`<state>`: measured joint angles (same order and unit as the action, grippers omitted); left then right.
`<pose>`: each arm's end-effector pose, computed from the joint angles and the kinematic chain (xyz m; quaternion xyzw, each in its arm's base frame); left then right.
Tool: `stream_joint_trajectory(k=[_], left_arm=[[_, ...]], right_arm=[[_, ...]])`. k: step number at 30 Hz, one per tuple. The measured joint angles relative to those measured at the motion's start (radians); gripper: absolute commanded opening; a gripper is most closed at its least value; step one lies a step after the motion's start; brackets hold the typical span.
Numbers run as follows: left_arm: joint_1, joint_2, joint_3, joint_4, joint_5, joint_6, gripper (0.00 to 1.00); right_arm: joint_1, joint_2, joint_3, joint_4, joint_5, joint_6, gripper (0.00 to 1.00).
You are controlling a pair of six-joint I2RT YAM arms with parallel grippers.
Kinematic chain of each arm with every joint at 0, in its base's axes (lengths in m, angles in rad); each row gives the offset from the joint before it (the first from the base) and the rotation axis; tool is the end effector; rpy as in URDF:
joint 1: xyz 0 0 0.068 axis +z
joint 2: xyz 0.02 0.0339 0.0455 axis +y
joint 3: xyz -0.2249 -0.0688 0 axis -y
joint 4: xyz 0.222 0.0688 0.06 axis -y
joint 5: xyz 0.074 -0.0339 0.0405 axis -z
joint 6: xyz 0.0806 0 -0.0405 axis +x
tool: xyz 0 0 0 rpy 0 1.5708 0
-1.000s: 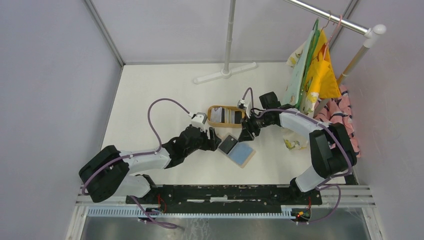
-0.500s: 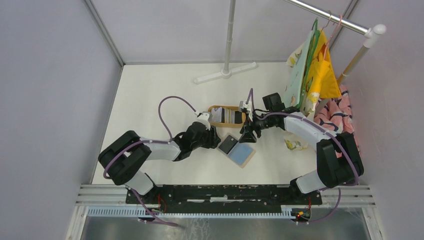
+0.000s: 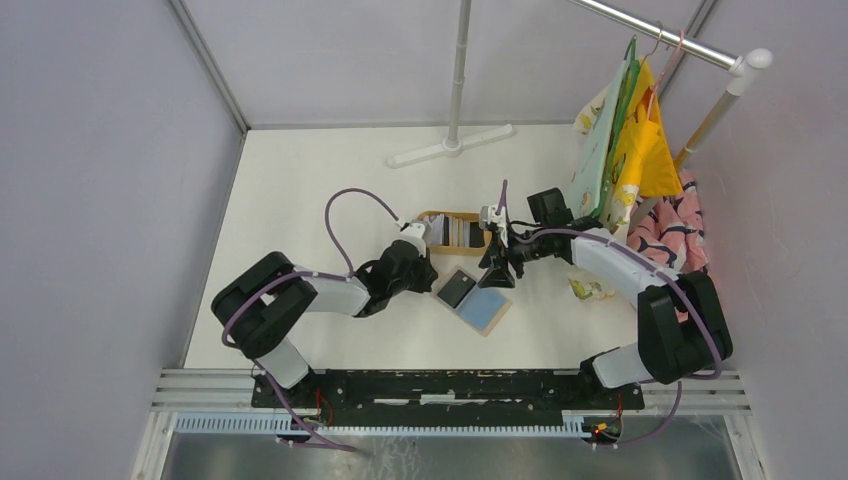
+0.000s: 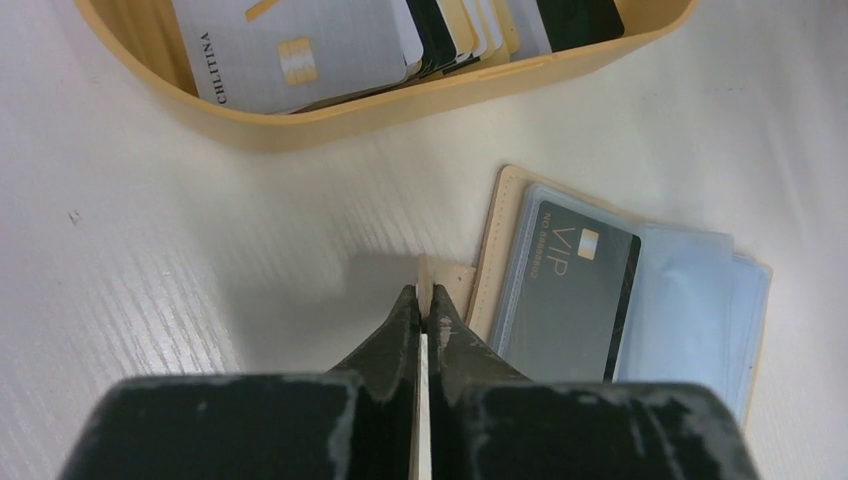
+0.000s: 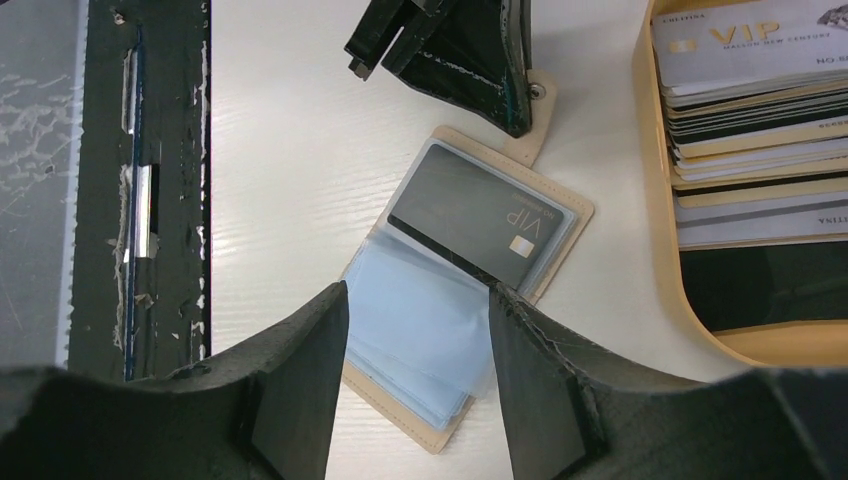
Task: Put the credit cards into the card holder
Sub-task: Move the card holder to the center of the board.
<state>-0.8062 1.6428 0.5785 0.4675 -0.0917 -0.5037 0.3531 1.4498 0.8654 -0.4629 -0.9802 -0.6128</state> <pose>0.2296 -0.2287 0.0861 0.1118 0.8760 -0.2526 0.3954 0.2307 0.1564 0.1614 -0.5036 0.6982 0.4213 0.2853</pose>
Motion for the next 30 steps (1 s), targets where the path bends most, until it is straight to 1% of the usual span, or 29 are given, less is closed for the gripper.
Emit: stream_joint_trajectory(k=[4,8,10,12,13,14,15,16,18,19,20,22,26,29,30], left_arm=[[0.0,-0.036,-0.047,0.011,-0.011,-0.012,0.02],[0.0,-0.166,-0.169,0.006,-0.045,-0.081,0.02],[-0.004,-0.243,-0.239,0.005,-0.072,-0.135,0.02],[-0.014,-0.308,-0.302,0.005,-0.105,-0.195,0.02],[-0.026,-0.343,-0.336,0.002,-0.126,-0.226,0.02],[-0.044,-0.377,-0.365,-0.001,-0.149,-0.26,0.02],[-0.066,-0.407,-0.383,-0.013,-0.173,-0.288,0.02],[-0.093,-0.433,-0.396,-0.029,-0.199,-0.312,0.06],[-0.148,-0.469,-0.4,-0.067,-0.244,-0.349,0.2],[-0.179,-0.486,-0.399,-0.089,-0.271,-0.368,0.29],[-0.208,-0.502,-0.395,-0.117,-0.293,-0.383,0.38],[-0.244,-0.526,-0.386,-0.172,-0.326,-0.405,0.51],[-0.262,-0.605,-0.368,-0.301,-0.39,-0.426,0.72],[-0.262,-0.701,-0.337,-0.404,-0.441,-0.413,0.87],[-0.262,-0.726,-0.32,-0.431,-0.459,-0.398,0.92]], right_arm=[[0.0,-0.035,-0.015,-0.002,-0.01,-0.05,0.6],[0.008,-0.092,-0.035,-0.001,0.0,-0.125,0.61],[0.019,-0.132,-0.051,0.006,0.023,-0.163,0.64],[0.043,-0.181,-0.075,0.027,0.064,-0.202,0.69],[0.056,-0.203,-0.087,0.037,0.085,-0.218,0.73],[0.074,-0.229,-0.1,0.053,0.116,-0.237,0.79],[0.092,-0.256,-0.113,0.069,0.148,-0.256,0.91],[0.111,-0.283,-0.125,0.089,0.182,-0.276,0.98],[0.135,-0.322,-0.135,0.127,0.228,-0.29,0.98],[0.142,-0.333,-0.134,0.163,0.252,-0.28,0.98],[0.143,-0.332,-0.129,0.186,0.271,-0.257,0.98],[0.143,-0.295,-0.091,0.225,0.287,-0.192,0.98],[0.151,-0.137,0.059,0.24,0.261,-0.072,0.93],[0.169,-0.082,0.089,0.295,0.306,0.028,0.89],[0.174,-0.074,0.089,0.31,0.336,0.078,0.84]])
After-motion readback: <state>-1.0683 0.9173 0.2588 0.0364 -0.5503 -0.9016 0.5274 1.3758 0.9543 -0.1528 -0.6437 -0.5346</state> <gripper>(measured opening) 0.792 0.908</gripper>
